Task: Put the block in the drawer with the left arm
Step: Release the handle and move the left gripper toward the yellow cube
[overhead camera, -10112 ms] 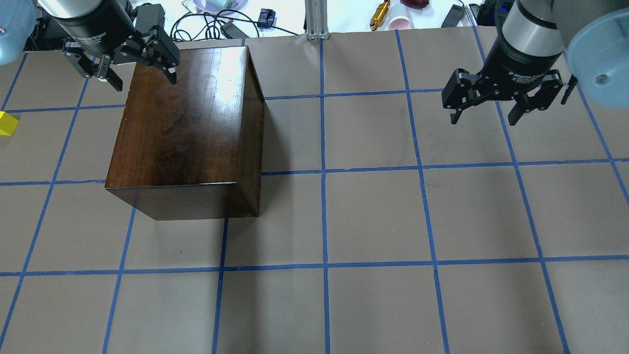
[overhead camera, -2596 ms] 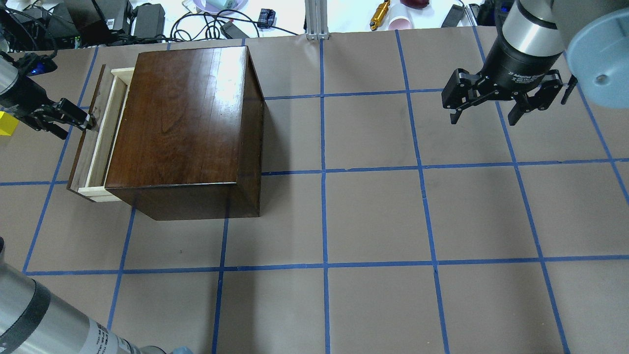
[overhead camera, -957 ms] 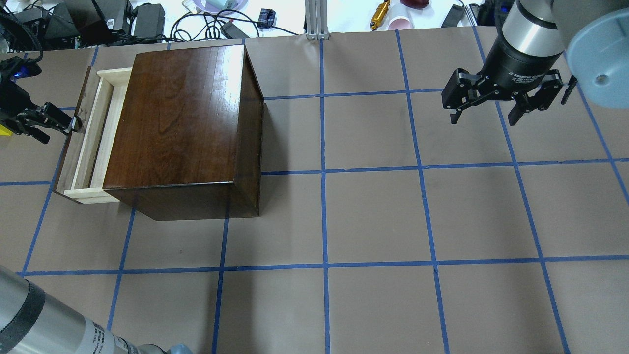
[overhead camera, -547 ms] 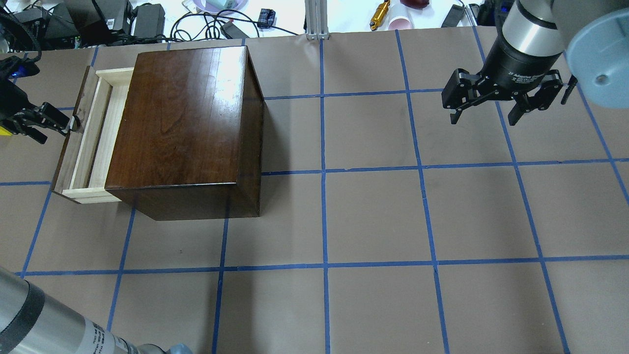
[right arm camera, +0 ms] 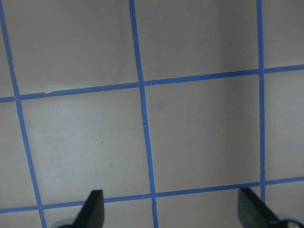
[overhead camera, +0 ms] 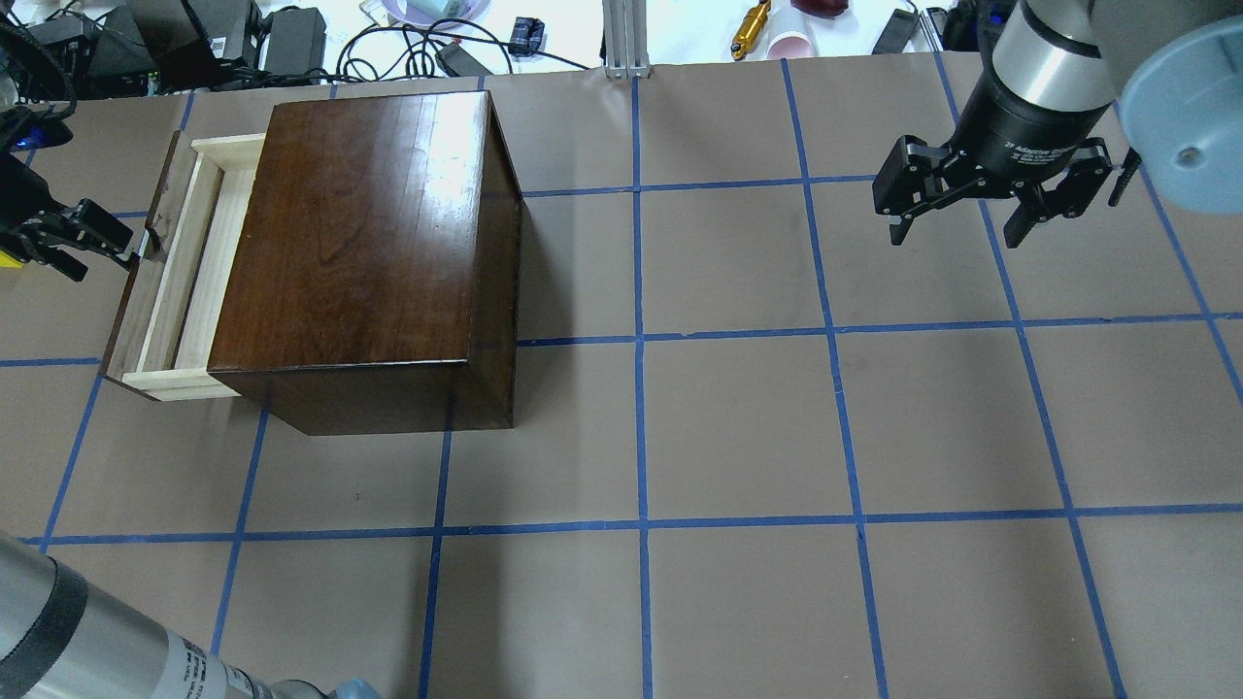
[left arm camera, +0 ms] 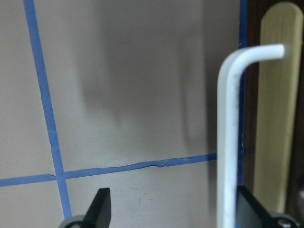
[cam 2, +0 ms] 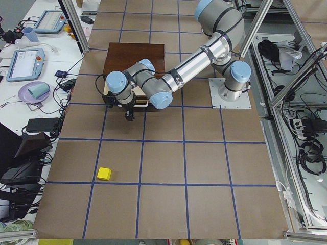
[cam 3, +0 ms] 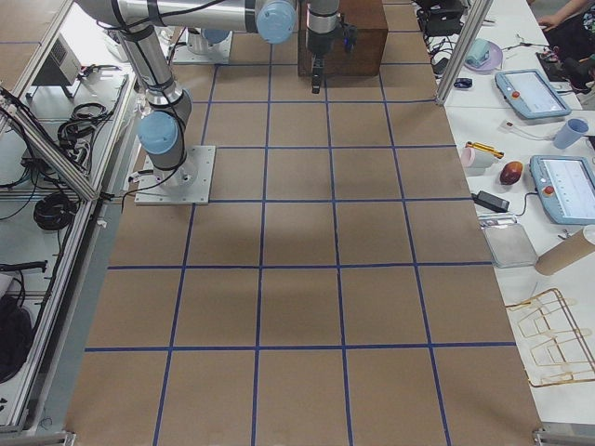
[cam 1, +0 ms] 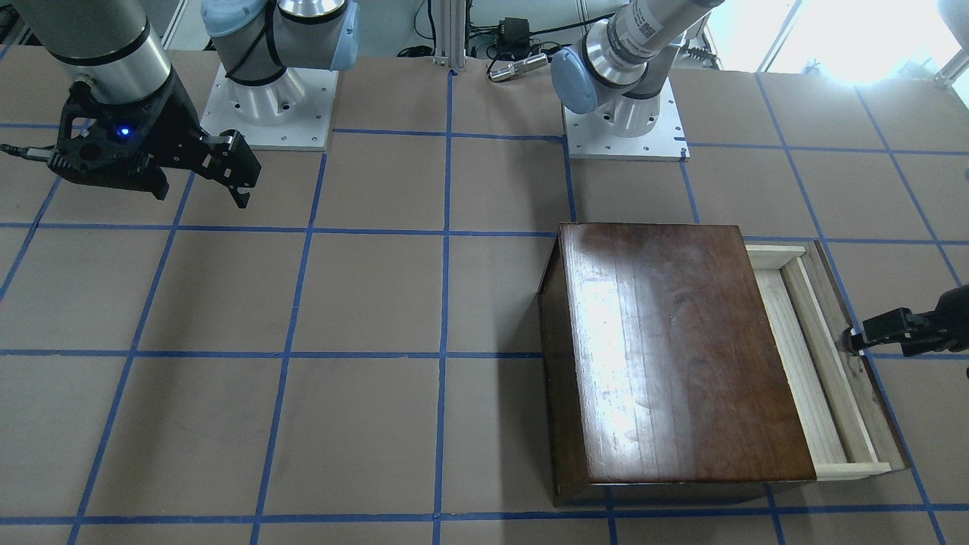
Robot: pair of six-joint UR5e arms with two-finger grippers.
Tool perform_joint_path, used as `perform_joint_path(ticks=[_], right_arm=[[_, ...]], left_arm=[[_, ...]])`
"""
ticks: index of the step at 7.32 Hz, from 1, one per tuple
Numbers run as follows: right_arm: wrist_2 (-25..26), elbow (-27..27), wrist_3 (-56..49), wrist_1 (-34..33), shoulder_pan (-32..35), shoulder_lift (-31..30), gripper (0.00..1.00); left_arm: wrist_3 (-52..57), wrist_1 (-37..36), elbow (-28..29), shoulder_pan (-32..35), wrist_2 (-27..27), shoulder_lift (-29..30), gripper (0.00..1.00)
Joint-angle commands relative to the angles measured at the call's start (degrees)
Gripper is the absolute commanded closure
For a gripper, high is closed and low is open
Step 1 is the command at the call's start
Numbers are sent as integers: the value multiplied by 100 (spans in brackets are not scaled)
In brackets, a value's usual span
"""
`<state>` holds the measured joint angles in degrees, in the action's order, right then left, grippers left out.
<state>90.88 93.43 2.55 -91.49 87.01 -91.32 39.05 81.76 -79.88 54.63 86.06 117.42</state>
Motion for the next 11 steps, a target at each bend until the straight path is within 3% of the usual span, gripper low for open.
perform_joint_path(ticks=[1,3,11], right_arm=[[0,0,0,0,0,0,0],[0,0,0,0,0,0,0],[0,0,0,0,0,0,0]], left_arm=[[-3,33,139,-31,86,-52,8],[23,34,288,-425,227,-114,5],[-30,-2,3345,-664,473,2125,0]])
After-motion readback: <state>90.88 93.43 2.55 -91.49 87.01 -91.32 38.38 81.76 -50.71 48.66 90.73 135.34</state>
